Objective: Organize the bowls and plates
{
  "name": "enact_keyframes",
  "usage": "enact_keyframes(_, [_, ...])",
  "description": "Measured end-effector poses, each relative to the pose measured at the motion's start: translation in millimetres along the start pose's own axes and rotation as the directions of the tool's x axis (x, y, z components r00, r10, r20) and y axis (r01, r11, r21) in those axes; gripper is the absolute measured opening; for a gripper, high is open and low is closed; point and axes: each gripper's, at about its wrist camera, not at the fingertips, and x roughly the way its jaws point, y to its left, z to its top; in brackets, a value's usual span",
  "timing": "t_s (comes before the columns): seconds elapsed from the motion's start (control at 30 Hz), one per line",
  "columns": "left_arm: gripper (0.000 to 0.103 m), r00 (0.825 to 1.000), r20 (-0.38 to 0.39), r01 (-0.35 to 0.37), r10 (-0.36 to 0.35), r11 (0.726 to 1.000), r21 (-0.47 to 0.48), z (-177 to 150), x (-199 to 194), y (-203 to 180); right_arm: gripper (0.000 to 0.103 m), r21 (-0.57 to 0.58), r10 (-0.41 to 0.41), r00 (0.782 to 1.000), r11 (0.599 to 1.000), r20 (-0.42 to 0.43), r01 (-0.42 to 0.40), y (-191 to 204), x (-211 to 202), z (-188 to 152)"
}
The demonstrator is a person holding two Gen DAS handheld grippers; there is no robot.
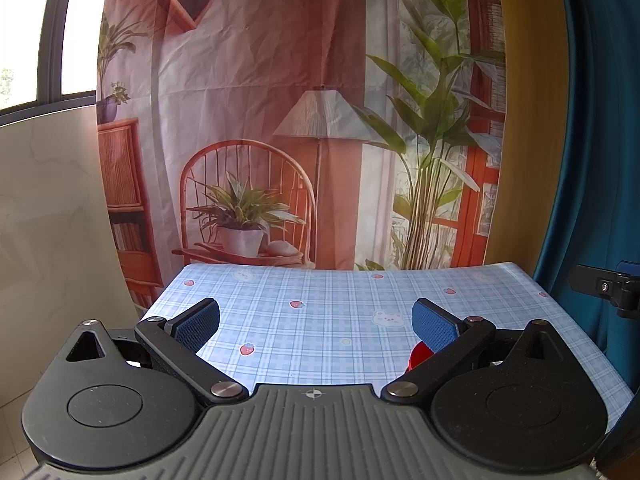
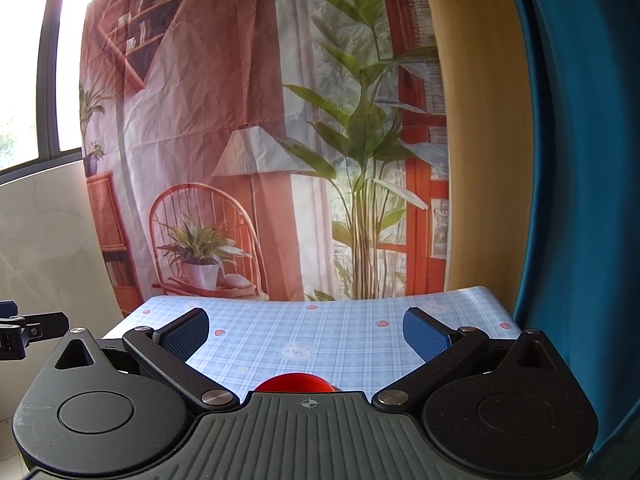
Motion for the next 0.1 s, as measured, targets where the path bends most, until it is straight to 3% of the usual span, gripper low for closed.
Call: enact_keyframes(0.1, [0.103,1.0,-0.002,0.002,-0.002,1.0,-0.001,0.3,0.5,0.4,0.103,0.001,-0.001,1.0,1.0,0.0,0.001,0.2,0.1,-0.2])
